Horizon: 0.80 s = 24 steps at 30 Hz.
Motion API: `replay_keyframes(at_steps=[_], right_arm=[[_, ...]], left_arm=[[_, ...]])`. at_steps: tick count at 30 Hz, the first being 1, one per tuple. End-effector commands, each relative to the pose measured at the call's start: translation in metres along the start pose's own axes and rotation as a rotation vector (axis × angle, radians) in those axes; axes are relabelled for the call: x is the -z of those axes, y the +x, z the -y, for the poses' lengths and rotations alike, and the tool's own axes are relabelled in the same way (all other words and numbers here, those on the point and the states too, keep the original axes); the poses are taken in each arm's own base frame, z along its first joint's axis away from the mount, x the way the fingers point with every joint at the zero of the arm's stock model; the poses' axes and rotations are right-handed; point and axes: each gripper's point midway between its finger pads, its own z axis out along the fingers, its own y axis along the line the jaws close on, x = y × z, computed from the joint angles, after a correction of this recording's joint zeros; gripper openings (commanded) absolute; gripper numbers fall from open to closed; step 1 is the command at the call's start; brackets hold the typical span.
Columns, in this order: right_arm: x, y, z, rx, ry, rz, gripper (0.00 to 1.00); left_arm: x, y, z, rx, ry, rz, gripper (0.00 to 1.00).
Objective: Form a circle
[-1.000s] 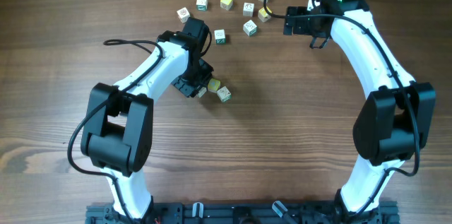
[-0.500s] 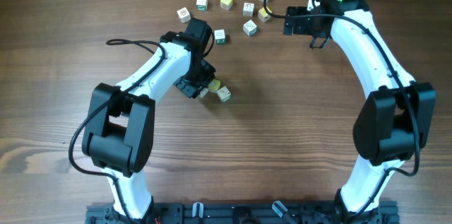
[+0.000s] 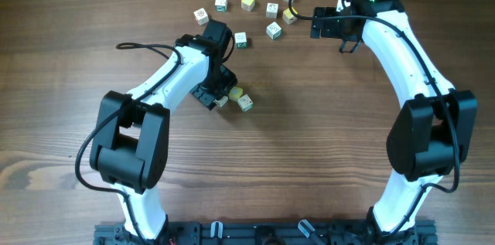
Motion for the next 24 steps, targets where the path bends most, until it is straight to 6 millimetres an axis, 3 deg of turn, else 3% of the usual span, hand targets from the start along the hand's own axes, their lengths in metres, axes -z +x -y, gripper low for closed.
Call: replay_keyframes(at_steps=[1,6,12,17,24], right_arm=[[0.002,-0.004,-0.001,0.011,0.006,0.013,1.00],[0.002,-0.004,-0.001,0.012,0.006,0.013,1.00],[0.002,-0.004,-0.001,0.011,0.006,0.013,1.00],[0.002,-0.004,-0.001,0.011,0.006,0.013,1.00],[0.002,-0.004,-0.001,0.011,0.006,0.013,1.00]], left_arm=[[0.002,-0.008,-0.007,0.026,-0.005,0.010,0.52],[0.004,-0.013,-0.007,0.031,-0.008,0.027,0.52],[0.032,-0.053,-0.007,-0.007,0.039,0.125,0.52],[0.044,-0.105,-0.042,0.034,0.015,0.177,0.38],[0.053,-0.167,-0.108,0.075,-0.044,0.213,0.37]])
